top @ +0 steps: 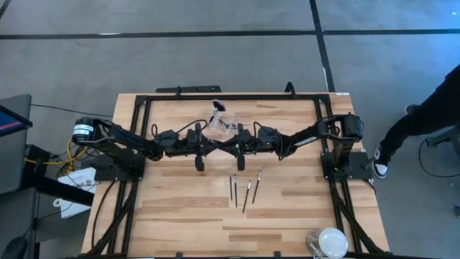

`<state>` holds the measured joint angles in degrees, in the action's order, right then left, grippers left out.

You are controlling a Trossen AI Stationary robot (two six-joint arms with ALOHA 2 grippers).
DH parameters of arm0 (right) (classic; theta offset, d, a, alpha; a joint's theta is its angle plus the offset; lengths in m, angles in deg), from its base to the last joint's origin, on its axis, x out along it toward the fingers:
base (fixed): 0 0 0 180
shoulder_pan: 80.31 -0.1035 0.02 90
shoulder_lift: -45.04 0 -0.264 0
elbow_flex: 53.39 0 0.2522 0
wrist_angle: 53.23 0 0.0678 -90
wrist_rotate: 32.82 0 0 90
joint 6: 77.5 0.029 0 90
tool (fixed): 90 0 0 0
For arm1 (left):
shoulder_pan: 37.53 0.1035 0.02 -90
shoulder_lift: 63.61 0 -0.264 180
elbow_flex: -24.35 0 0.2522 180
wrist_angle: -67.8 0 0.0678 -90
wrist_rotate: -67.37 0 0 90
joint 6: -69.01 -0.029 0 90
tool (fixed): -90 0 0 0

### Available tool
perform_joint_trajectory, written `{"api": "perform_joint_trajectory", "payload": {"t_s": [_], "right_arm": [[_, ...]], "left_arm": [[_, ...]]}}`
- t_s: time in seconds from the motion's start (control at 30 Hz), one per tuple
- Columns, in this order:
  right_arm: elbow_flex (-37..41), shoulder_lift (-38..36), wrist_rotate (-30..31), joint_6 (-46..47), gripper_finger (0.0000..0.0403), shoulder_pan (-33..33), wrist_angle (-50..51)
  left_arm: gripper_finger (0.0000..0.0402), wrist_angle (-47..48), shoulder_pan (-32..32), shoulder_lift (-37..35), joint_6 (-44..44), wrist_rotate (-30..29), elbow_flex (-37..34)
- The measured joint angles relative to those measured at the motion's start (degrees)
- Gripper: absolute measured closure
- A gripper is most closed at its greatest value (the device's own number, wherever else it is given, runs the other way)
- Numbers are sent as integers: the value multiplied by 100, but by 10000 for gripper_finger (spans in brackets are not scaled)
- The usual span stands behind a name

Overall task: Sort items
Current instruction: Put the left foundation brush brush into the transparent organizer

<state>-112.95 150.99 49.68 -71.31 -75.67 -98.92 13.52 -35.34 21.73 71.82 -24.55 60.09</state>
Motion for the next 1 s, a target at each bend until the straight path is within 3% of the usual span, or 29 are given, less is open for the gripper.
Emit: {"api": "perform_joint_trajectory", "payload": {"t_s": [0.27, 0.43, 0.6, 0.7, 1.0], "right_arm": [[0, -9, 468, 135, 333, 116, 674], [2, -407, 1015, 104, 315, 286, 2239], [4, -1066, 1496, 95, 299, 328, 3290], [2, -1314, 1499, 92, 293, 302, 3416], [0, -1362, 1495, 89, 291, 201, 3344]], "left_arm": [[380, 179, 196, 0, -126, -169, 3], [380, 831, 457, 0, -378, -601, 4], [380, 877, 940, 0, -899, -945, 164], [380, 995, 1295, 0, -1266, -939, 407], [380, 1488, 1913, 164, -913, -402, 540]]}}
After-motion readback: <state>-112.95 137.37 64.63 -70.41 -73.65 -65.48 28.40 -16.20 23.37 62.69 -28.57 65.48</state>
